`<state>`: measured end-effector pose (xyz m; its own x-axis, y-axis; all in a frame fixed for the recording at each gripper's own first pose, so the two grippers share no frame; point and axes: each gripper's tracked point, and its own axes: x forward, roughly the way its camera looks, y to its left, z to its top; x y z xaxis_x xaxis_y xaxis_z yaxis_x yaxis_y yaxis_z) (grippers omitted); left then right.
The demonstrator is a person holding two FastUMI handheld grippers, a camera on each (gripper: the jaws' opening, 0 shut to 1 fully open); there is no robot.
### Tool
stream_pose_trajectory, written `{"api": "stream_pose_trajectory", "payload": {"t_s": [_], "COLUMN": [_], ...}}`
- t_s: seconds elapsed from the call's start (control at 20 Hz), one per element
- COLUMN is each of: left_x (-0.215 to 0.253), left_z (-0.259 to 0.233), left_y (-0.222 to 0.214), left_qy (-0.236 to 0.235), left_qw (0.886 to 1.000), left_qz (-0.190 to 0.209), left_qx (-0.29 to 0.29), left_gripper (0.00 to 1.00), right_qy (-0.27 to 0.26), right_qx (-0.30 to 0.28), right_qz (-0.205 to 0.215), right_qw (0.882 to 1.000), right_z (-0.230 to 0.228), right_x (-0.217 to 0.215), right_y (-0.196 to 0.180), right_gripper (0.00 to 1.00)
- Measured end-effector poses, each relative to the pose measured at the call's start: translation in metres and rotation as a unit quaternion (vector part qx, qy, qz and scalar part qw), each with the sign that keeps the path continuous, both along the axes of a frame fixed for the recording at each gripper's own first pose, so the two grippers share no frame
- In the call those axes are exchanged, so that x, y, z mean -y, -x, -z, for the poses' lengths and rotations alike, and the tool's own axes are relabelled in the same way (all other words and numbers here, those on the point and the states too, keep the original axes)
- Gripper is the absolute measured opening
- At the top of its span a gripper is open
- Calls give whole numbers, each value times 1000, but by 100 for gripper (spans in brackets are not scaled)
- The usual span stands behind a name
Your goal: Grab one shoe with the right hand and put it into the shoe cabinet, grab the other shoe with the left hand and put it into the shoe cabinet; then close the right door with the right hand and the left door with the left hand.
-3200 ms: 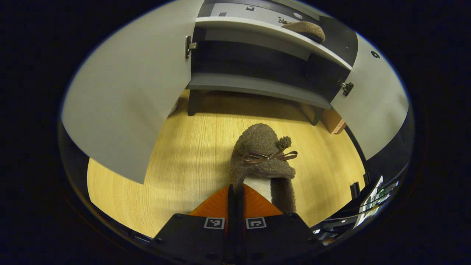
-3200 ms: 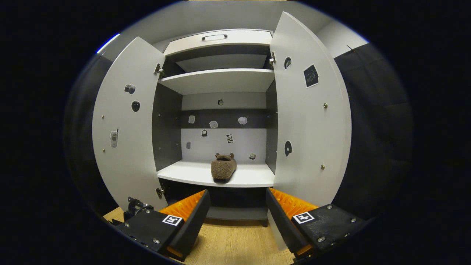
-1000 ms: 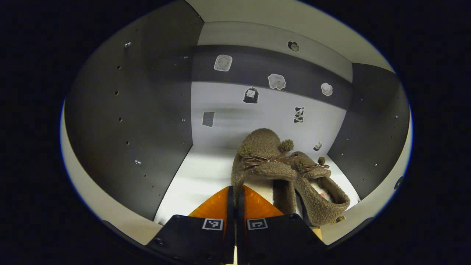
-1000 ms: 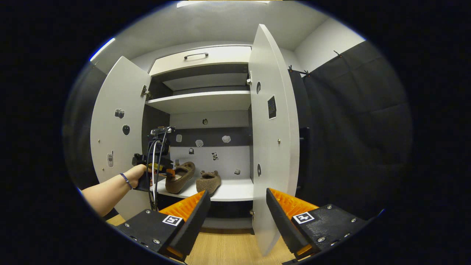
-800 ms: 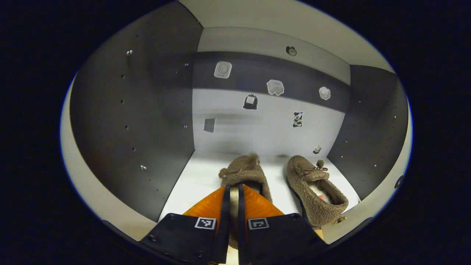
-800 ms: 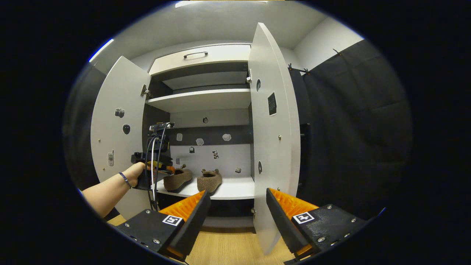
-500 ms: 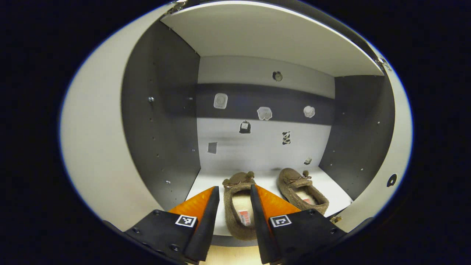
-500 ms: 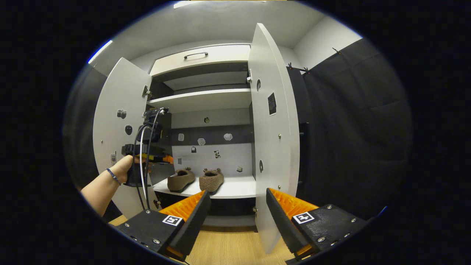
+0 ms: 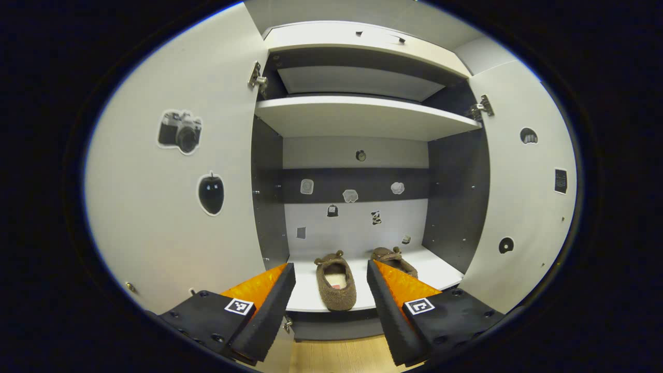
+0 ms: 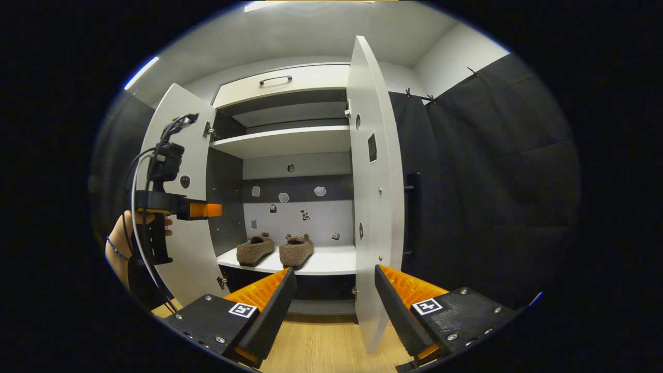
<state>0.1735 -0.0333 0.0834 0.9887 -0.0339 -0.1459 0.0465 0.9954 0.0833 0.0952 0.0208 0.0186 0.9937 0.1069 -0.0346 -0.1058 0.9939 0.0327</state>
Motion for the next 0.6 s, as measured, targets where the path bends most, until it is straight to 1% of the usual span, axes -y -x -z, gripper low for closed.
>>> {"api": "stream_pose_trajectory", "payload": {"t_s": [0.05, 0.1, 0.3, 0.35, 0.4, 0.45, 0.5, 0.6], "left_x": [3, 4, 0, -3, -6, -8, -11, -18], "left_z": [-5, -8, -11, -12, -12, -11, -11, -10], "left_y": [10, 22, 58, 66, 74, 81, 88, 104], "left_qy": [1, 2, 6, 5, 4, 4, 7, 15], "left_qw": [1000, 1000, 1000, 1000, 1000, 1000, 1000, 999], "left_qz": [6, 8, -5, -7, -9, -10, -9, -11], "left_qx": [6, 10, 20, 22, 24, 25, 27, 30], "left_gripper": [92, 92, 95, 95, 96, 95, 95, 95], "right_qy": [2, 7, 13, 12, 12, 13, 17, 25], "right_qx": [2, 4, 1, -1, -3, -4, -6, -10], "right_qz": [5, 10, 37, 44, 51, 60, 69, 82], "right_qw": [1000, 1000, 999, 999, 999, 998, 997, 996], "right_z": [0, 0, 5, 7, 9, 11, 15, 22], "right_x": [6, 13, 47, 56, 66, 76, 87, 104], "right_y": [0, 1, -2, -3, -5, -7, -10, -16], "right_gripper": [93, 93, 94, 99, 94, 99, 94, 94]}}
